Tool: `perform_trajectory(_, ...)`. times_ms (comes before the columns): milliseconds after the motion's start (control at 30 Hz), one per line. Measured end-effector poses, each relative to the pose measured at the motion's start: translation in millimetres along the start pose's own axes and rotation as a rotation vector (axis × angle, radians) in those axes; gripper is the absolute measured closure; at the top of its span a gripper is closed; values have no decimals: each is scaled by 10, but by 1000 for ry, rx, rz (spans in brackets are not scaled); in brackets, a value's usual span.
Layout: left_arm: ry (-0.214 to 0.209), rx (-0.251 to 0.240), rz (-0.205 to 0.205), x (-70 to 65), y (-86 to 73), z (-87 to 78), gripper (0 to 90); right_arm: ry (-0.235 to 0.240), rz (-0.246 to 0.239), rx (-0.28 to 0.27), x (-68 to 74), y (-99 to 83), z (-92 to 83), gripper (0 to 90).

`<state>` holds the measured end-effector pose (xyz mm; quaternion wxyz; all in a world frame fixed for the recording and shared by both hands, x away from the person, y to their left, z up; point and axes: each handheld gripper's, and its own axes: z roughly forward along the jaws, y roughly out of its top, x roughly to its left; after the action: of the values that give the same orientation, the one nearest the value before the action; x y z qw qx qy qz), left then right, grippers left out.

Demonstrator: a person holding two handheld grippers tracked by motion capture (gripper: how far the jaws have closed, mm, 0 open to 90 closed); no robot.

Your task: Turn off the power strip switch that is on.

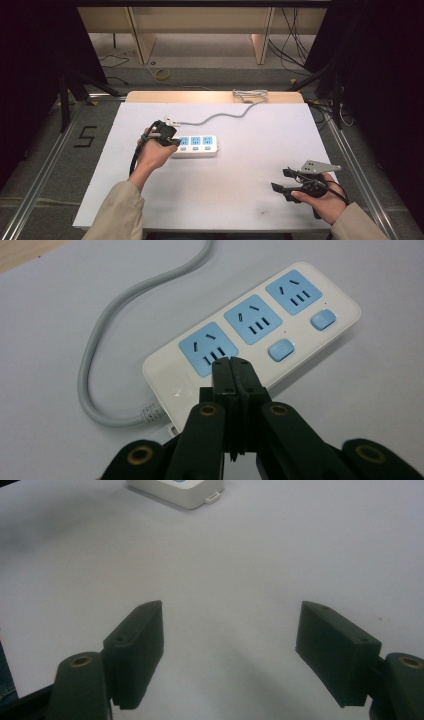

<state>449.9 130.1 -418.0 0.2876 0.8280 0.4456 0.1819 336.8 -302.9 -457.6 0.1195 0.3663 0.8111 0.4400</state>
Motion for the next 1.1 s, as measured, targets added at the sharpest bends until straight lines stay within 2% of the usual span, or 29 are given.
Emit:
perform_trajectory(400, 9, 18, 11, 27, 79, 9, 900, 0, 1, 5, -6, -1, 6, 278)
perform_trajectory(1100, 2, 48, 28, -5, 178, 97, 900, 1, 0, 6, -7, 1, 6, 278)
